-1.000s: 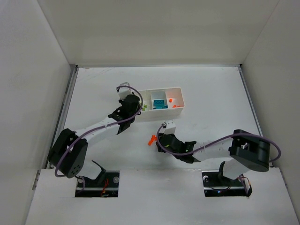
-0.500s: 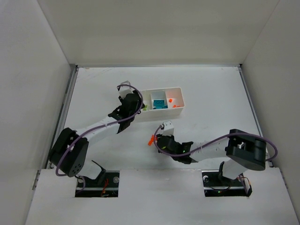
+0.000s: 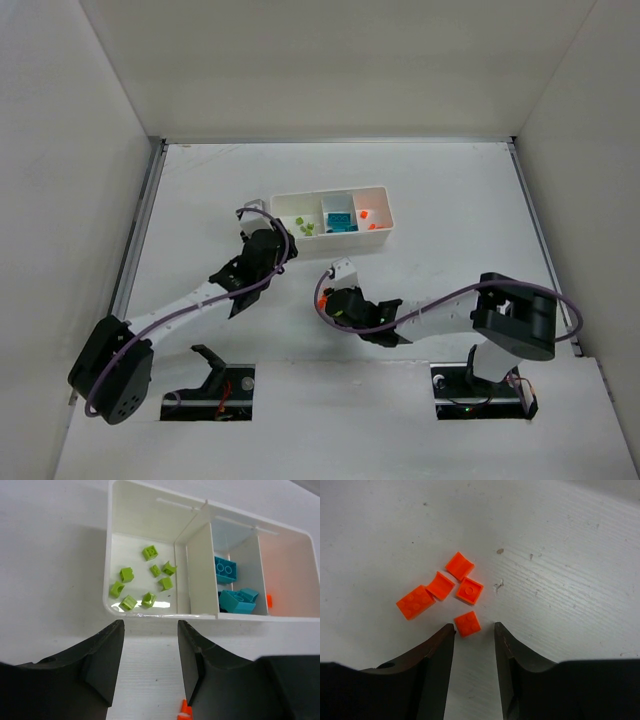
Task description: Sort the legos into containers by color
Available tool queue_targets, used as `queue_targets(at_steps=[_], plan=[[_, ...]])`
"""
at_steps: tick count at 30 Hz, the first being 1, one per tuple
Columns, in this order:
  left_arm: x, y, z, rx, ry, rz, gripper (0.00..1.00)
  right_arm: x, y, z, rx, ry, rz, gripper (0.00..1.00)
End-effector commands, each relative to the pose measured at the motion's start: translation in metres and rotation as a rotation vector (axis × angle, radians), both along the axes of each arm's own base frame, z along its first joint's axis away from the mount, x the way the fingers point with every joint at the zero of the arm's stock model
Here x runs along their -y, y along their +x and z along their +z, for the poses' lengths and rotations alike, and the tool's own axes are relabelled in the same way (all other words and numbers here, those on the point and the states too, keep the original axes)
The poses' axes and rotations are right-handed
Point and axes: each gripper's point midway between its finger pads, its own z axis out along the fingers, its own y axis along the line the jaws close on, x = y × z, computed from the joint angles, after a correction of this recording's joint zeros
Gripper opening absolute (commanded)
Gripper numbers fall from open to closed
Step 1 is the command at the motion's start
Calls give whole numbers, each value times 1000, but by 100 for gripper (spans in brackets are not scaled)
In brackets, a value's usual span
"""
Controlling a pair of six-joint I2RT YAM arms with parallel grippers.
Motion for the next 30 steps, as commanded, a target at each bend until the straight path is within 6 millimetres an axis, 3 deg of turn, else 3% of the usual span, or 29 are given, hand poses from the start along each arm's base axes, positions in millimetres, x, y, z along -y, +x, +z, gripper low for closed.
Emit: queue_targets(at_steps=[1, 7, 16, 22, 30], plan=[[1, -8, 1, 3, -23, -18, 44, -16, -3, 3, 2, -19, 63, 42], [-4, -24, -4, -3, -31, -36, 44, -19, -7, -7, -29, -31, 86, 38], [-23, -47, -18, -30, -13, -42, 45, -15, -12, -6, -60, 10, 68, 28], [-15, -63, -27, -60, -21, -112, 47, -9, -14, -5, -69, 37, 33, 24], [6, -80, -37, -80, -36, -191, 50, 7, -5, 32, -20, 146, -40, 23]])
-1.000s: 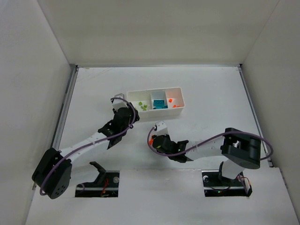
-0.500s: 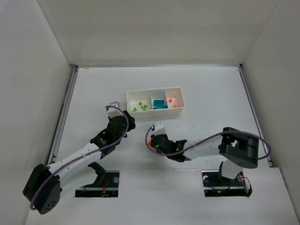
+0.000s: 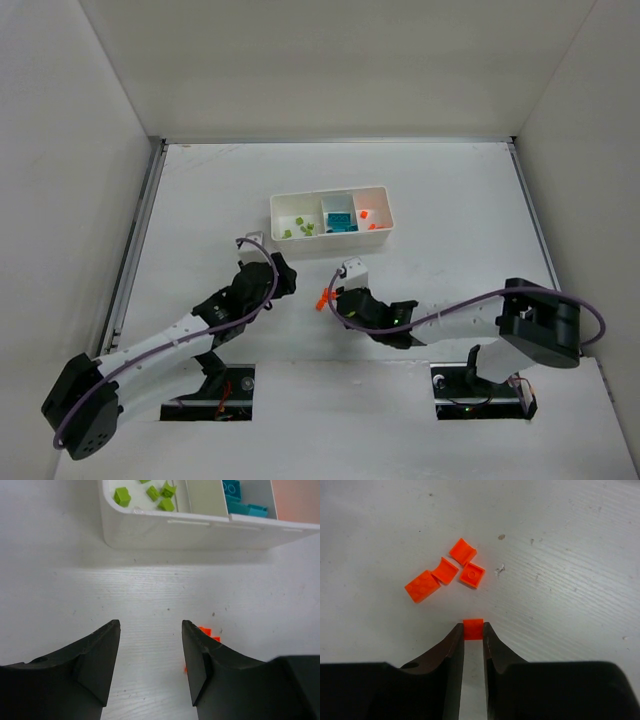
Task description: Sort the legos into containers by color
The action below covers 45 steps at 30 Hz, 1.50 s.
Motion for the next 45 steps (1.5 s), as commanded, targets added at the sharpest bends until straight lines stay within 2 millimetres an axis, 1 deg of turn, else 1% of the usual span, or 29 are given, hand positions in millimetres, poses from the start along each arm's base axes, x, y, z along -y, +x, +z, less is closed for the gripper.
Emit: queue_targets(at_steps=[1, 3, 5, 9, 12, 14, 15, 18, 21, 23, 26, 32, 34, 36, 37, 39, 42, 45], plan=[[15, -8, -1, -3, -36, -43, 50, 3, 9, 30, 35, 94, -50, 23], [24, -12, -3, 0, -39, -72, 50, 8, 15, 45, 59, 117, -62, 23], [36, -16, -5, 7, -44, -104, 50, 19, 31, 66, 100, 145, -97, 23], [55, -23, -8, 8, -32, -165, 50, 34, 59, 107, 162, 221, -139, 23], [65, -28, -14, 10, -17, -188, 49, 52, 88, 133, 218, 237, -198, 23], [71, -32, -17, 6, 4, -211, 48, 62, 107, 146, 243, 243, -229, 23], [72, -34, -20, 7, 21, -216, 48, 68, 120, 152, 259, 240, -246, 23], [73, -36, -27, 6, 55, -216, 48, 80, 149, 157, 276, 226, -284, 23], [76, -39, -35, -4, 82, -229, 47, 86, 175, 158, 287, 195, -315, 23], [77, -40, -43, -14, 84, -232, 46, 91, 188, 157, 297, 164, -333, 23], [81, -43, -47, -20, 92, -253, 46, 94, 204, 158, 301, 161, -349, 25], [88, -45, -54, -30, 122, -279, 46, 89, 217, 159, 307, 156, -342, 29], [89, -47, -55, -28, 129, -287, 46, 88, 219, 160, 310, 150, -339, 34], [91, -47, -55, -29, 128, -291, 46, 88, 219, 161, 315, 148, -338, 44], [92, -48, -55, -29, 130, -296, 46, 88, 218, 162, 316, 151, -337, 47], [94, -48, -56, -27, 138, -305, 45, 88, 217, 162, 316, 152, -338, 47], [94, -47, -60, -33, 149, -305, 42, 87, 208, 160, 314, 157, -333, 46], [97, -48, -64, -40, 164, -319, 38, 79, 190, 155, 301, 199, -326, 44]])
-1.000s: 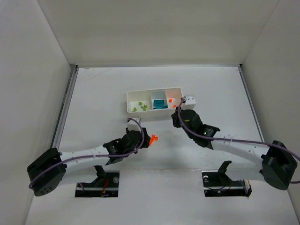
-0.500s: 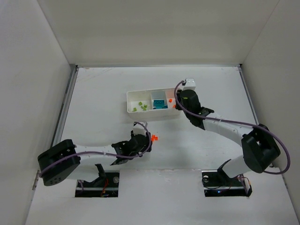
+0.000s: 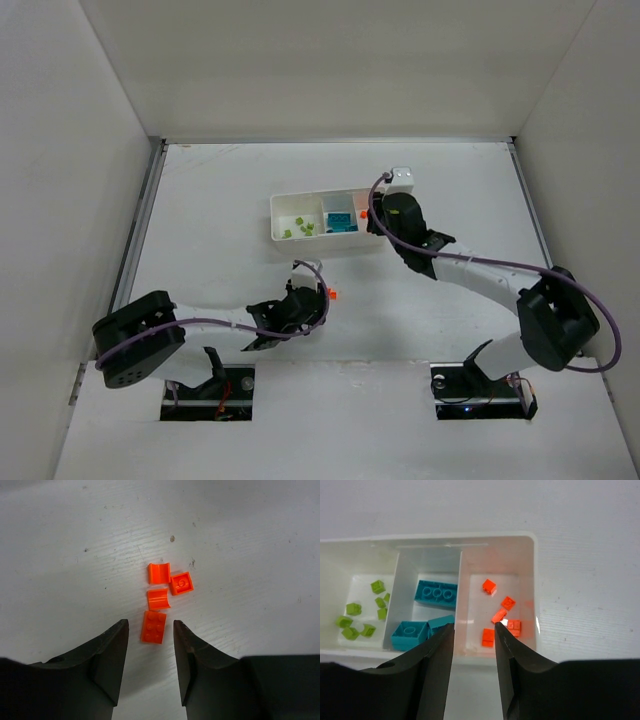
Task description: Sort the legos into containers by color
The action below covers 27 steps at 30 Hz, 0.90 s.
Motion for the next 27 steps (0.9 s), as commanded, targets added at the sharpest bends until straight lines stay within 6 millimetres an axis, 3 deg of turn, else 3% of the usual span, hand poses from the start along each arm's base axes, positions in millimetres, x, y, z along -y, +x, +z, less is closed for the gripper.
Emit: queue_targets(at_steps=[1, 10, 15, 21, 27], plan=[[14, 3, 8, 20, -13, -24, 36, -15, -18, 19, 64, 87, 21, 44], [18, 1, 1, 9, 43, -49, 18, -7, -61, -3, 45, 136, -5, 43], [17, 4, 13, 40, 42, -37, 12, 2, -84, -19, 9, 226, -19, 43], [22, 16, 56, 89, -37, -17, 10, 12, -110, -49, -44, 251, -47, 41], [57, 54, 122, 152, -191, -11, 10, 6, -135, -79, -112, 260, -48, 41]])
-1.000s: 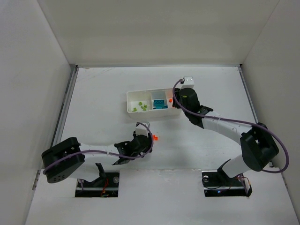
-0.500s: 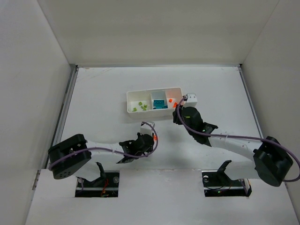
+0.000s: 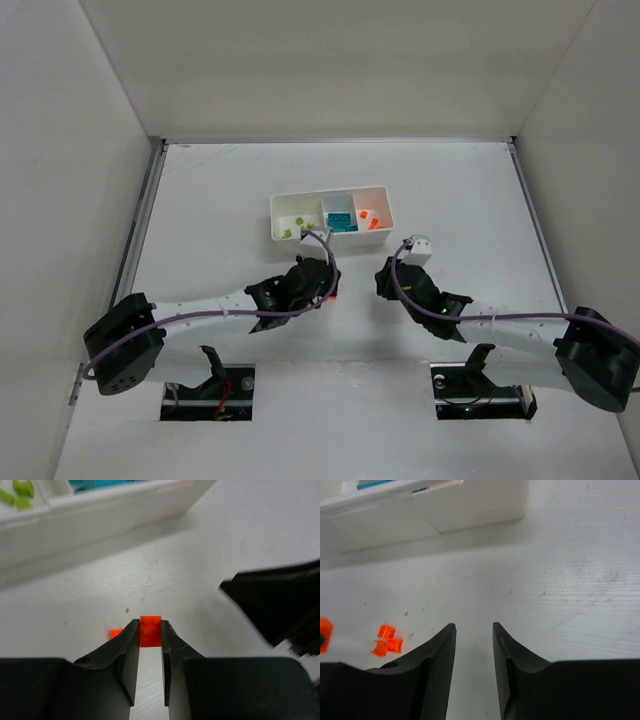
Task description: Sort the legos into containers by color
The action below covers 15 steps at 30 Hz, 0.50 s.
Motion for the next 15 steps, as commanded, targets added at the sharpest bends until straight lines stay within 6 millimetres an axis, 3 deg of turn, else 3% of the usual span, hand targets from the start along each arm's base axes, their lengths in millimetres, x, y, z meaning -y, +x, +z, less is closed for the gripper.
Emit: queue_targets(at_steps=[1, 7, 11, 15], plan=[[31, 31, 55, 74, -121, -11, 10, -9, -5, 2, 6, 83, -39, 41], [64, 92, 76, 117, -155, 6, 11, -18, -24, -3, -5, 102, -14, 41], [89, 127, 73, 96, -172, 2, 11, -22, -34, -4, -13, 114, -1, 41], [98, 159, 64, 88, -171, 40, 19, -26, -42, -5, -20, 130, 13, 42]])
